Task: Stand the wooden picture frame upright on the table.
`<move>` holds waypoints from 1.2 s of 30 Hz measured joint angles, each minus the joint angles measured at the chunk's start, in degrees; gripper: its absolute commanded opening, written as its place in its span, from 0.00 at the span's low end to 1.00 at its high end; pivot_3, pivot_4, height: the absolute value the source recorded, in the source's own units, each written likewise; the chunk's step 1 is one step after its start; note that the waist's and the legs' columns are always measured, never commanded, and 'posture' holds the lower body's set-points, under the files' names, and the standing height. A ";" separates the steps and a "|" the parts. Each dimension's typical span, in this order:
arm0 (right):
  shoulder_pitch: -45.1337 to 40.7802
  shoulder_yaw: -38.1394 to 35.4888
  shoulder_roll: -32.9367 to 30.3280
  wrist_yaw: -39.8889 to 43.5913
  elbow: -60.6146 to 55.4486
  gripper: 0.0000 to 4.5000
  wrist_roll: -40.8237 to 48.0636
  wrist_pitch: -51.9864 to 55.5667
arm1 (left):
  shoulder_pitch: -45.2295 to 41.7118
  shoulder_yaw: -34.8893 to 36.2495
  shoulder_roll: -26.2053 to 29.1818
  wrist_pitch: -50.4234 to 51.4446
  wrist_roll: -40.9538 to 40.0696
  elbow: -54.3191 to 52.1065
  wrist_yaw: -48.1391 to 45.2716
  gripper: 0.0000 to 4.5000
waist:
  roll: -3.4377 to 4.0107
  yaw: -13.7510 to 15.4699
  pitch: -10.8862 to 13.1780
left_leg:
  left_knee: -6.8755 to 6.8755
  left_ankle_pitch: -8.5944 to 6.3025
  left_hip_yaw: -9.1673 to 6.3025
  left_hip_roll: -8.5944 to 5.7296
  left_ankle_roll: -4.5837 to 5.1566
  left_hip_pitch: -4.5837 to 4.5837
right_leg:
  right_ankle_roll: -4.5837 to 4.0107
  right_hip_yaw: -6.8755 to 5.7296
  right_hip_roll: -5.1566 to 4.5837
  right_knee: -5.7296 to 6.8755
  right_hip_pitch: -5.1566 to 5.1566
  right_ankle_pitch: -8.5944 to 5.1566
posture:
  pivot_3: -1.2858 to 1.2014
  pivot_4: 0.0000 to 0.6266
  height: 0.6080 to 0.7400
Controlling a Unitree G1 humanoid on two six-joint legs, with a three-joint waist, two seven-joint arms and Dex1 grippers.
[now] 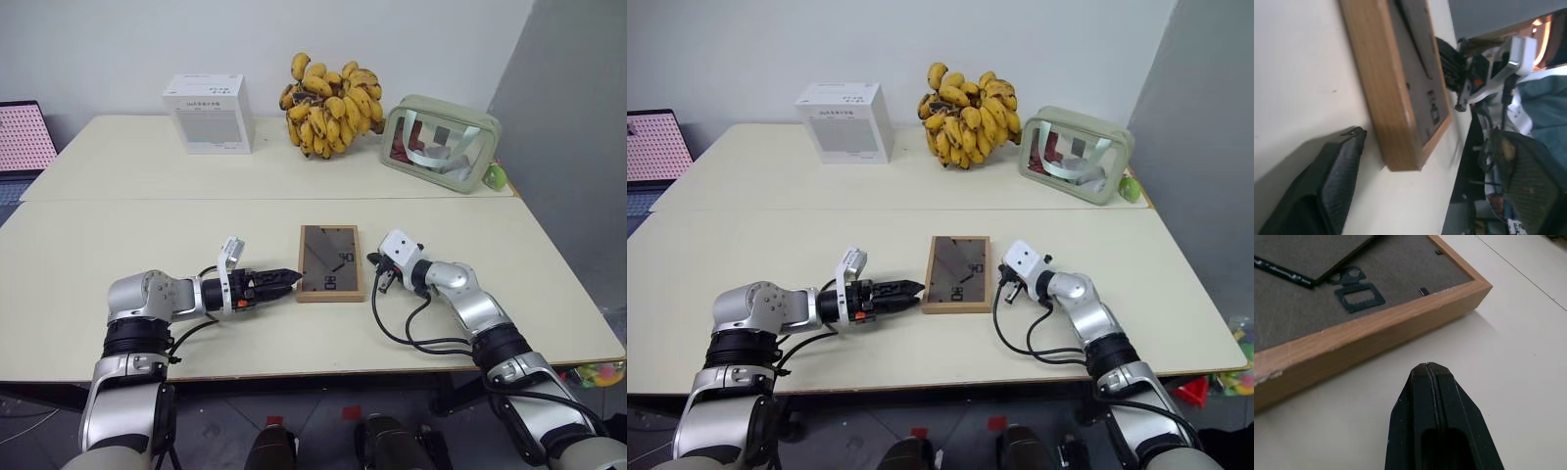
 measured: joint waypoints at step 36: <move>2.93 -6.30 1.00 -4.23 -5.77 0.04 1.49 8.90 | -1.63 4.06 -4.95 5.89 -6.53 -6.46 8.77 0.28 | 0.00 -0.10 -0.02 | -0.38 0.06 -0.12 -0.48 0.10 0.18 | 0.06 0.04 -0.41 -0.41 0.36 -0.07 | 0.52 0.24 1.00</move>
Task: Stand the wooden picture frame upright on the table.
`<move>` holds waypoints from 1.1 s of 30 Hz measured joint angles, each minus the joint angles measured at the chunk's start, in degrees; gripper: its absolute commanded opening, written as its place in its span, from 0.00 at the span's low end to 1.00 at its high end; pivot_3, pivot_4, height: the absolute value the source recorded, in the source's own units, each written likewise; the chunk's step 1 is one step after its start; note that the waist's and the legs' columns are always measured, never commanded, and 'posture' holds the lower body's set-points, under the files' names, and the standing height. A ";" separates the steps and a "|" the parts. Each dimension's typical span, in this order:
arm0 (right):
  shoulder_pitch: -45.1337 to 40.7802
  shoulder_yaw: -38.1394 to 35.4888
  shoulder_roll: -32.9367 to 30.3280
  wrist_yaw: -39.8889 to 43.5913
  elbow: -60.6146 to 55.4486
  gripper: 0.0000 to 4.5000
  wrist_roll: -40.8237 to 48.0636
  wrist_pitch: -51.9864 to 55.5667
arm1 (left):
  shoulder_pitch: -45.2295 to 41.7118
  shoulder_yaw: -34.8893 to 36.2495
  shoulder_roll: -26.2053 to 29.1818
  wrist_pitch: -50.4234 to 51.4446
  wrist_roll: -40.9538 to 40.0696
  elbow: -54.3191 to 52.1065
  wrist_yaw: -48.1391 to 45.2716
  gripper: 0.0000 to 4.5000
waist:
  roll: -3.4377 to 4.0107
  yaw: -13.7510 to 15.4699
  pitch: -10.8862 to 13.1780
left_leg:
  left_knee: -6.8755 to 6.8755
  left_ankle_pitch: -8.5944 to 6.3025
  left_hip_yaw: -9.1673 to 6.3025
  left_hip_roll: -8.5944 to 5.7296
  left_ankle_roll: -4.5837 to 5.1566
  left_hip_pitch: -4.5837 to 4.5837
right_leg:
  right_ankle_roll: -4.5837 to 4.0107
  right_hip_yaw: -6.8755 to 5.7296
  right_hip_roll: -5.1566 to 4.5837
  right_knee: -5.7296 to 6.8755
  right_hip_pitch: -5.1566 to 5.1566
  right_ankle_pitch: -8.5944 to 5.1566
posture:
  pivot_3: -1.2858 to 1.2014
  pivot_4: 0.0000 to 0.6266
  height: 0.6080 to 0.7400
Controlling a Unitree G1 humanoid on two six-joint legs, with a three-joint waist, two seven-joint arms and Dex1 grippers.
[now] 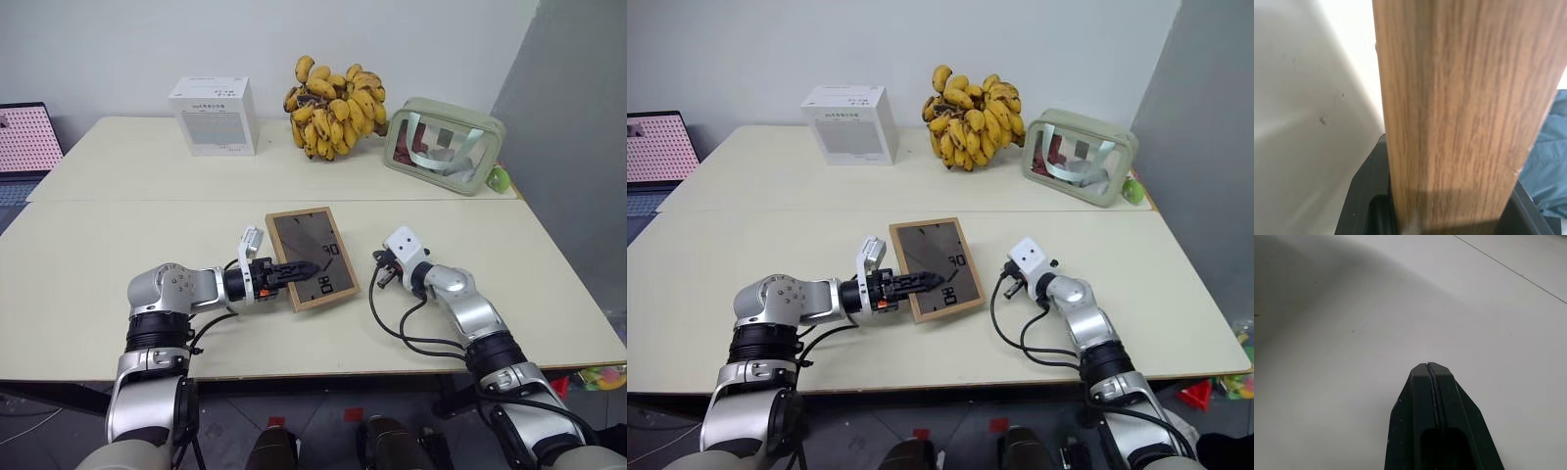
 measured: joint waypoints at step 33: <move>-8.33 -7.40 -8.36 18.30 -13.04 0.87 30.72 37.22 | -2.65 -11.21 10.80 -4.30 -0.23 -6.12 -11.14 0.28 | 0.02 0.30 0.10 | 0.19 0.00 -0.09 0.09 0.03 -1.47 | -0.07 -0.08 0.16 0.32 -1.54 -0.03 | 0.52 0.24 1.00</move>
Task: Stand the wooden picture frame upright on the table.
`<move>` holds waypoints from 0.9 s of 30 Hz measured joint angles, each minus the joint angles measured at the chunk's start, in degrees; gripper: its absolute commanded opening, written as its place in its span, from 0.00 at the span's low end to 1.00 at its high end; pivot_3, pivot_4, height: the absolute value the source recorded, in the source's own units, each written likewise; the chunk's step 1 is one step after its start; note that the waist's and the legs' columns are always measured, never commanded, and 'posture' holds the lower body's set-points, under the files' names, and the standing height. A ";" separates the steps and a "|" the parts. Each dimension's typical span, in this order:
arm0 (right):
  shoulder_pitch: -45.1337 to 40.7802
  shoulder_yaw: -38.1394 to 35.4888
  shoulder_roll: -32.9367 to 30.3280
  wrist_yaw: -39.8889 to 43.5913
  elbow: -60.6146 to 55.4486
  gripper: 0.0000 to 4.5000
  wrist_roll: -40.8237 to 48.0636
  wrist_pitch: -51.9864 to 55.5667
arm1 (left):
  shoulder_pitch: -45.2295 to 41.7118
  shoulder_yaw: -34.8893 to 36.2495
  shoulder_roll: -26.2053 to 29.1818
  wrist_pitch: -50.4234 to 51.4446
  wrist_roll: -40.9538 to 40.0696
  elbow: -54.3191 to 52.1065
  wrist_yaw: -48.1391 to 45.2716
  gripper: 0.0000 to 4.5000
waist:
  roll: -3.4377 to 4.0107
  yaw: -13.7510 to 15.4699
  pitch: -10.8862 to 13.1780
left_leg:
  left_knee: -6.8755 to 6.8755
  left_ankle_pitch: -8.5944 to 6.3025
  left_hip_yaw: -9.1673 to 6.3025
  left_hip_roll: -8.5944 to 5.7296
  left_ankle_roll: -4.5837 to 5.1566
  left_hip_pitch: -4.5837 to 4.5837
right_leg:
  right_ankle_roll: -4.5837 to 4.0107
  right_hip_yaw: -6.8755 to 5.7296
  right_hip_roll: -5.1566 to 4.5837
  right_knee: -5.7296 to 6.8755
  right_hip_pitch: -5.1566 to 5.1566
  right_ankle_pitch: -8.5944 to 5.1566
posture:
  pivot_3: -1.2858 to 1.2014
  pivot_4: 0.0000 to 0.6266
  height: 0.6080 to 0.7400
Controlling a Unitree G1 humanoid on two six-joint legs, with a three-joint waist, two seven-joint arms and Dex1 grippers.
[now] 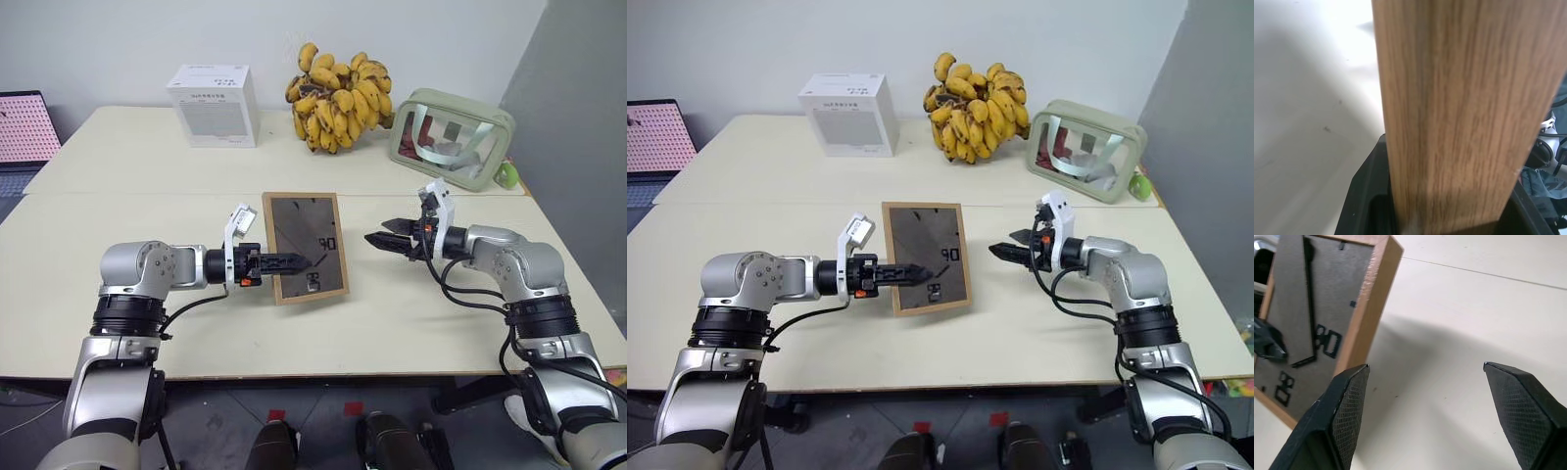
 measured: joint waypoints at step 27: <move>-10.38 -9.26 10.05 3.09 11.55 0.37 16.70 23.52 | 2.32 -2.59 1.10 -1.97 -4.60 -8.16 -7.51 0.28 | 0.00 -0.14 0.00 | 0.04 0.00 0.01 0.00 0.00 -0.02 | 0.01 0.01 0.01 0.02 0.00 0.00 | 0.52 0.24 1.00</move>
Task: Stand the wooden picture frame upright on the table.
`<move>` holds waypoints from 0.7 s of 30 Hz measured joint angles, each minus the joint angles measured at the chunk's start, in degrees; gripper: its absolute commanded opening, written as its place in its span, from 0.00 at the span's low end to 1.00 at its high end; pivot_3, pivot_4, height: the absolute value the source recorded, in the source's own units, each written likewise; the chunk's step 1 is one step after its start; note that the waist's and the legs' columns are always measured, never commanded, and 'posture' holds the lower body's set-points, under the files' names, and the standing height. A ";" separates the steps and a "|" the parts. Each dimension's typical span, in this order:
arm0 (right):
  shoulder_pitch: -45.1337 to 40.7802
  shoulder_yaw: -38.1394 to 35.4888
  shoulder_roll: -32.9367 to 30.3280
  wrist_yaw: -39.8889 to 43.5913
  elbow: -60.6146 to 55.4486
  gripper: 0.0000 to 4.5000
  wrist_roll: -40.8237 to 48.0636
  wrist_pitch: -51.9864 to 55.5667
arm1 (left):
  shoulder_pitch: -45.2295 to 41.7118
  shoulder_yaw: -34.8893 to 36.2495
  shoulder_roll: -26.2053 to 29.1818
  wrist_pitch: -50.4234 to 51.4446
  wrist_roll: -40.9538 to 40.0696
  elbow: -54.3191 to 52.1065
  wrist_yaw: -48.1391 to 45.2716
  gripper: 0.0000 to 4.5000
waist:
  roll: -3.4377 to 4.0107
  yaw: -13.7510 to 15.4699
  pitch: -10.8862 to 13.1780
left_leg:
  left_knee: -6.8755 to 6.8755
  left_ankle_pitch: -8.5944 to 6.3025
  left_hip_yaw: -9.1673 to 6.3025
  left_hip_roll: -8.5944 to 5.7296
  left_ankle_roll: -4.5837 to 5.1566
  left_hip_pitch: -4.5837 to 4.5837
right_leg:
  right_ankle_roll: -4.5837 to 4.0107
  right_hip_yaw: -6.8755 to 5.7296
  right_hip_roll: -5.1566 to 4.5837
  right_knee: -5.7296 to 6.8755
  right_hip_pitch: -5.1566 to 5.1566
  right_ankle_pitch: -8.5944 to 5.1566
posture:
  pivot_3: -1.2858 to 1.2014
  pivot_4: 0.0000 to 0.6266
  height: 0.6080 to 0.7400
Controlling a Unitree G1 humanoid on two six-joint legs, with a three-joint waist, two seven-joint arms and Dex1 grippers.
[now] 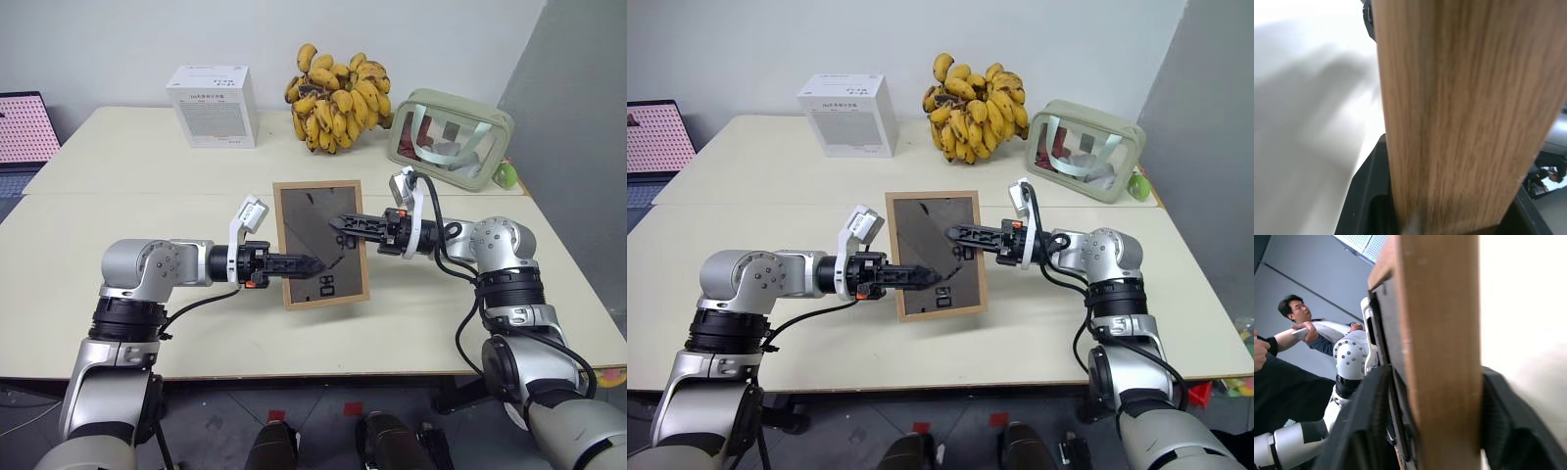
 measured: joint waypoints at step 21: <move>0.40 -1.25 -1.03 -0.89 0.02 0.28 0.48 -1.46 | 2.86 0.03 0.77 -0.66 0.24 -1.38 3.20 0.90 | 0.00 0.02 0.00 | 0.01 0.00 0.00 0.00 0.00 0.00 | 0.00 0.01 0.00 0.00 0.00 0.00 | 0.52 0.24 1.00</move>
